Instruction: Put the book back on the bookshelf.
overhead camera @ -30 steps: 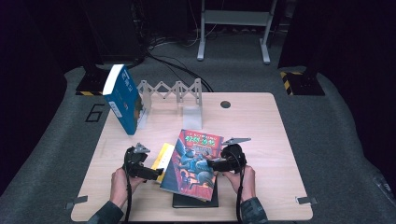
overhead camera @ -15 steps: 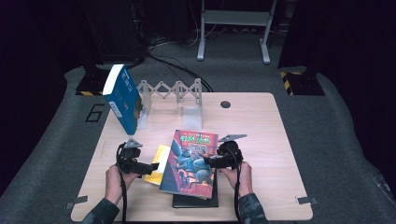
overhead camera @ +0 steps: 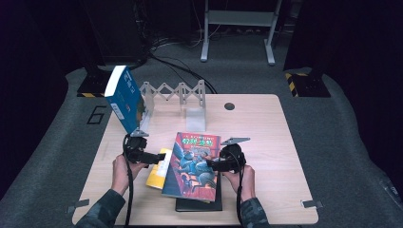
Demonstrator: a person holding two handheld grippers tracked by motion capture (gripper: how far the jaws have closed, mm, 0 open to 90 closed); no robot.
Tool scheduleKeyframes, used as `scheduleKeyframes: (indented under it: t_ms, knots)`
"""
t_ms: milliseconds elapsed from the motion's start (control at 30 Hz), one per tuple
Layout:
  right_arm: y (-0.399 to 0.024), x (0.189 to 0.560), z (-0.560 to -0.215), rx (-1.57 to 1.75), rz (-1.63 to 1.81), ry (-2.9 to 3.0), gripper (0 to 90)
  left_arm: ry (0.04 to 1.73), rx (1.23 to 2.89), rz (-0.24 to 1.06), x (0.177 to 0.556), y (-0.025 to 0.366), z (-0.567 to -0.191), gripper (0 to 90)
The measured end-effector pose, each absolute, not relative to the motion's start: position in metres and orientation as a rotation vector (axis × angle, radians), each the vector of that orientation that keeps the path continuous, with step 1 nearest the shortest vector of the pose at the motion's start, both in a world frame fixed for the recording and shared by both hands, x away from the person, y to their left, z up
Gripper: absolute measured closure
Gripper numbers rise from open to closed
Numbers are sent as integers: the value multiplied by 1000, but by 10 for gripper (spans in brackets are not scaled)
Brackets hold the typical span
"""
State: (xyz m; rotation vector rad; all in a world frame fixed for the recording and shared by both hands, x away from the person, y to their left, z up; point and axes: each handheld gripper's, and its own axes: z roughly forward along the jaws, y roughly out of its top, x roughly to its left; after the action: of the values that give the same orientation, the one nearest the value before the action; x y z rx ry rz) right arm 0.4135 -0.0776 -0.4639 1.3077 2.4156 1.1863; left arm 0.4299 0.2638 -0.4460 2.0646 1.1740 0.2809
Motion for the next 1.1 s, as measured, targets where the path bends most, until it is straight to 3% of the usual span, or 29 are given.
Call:
scheduleKeyframes:
  t_ms: [833, 1100]
  knots:
    - [-75, 408, -462, 1292, 1170, 2394, 340, 1163, 2065, 220, 479, 221, -445, 0]
    - [-74, 409, -462, 1292, 1178, 2398, 341, 1181, 2054, 136, 485, 211, -453, 0]
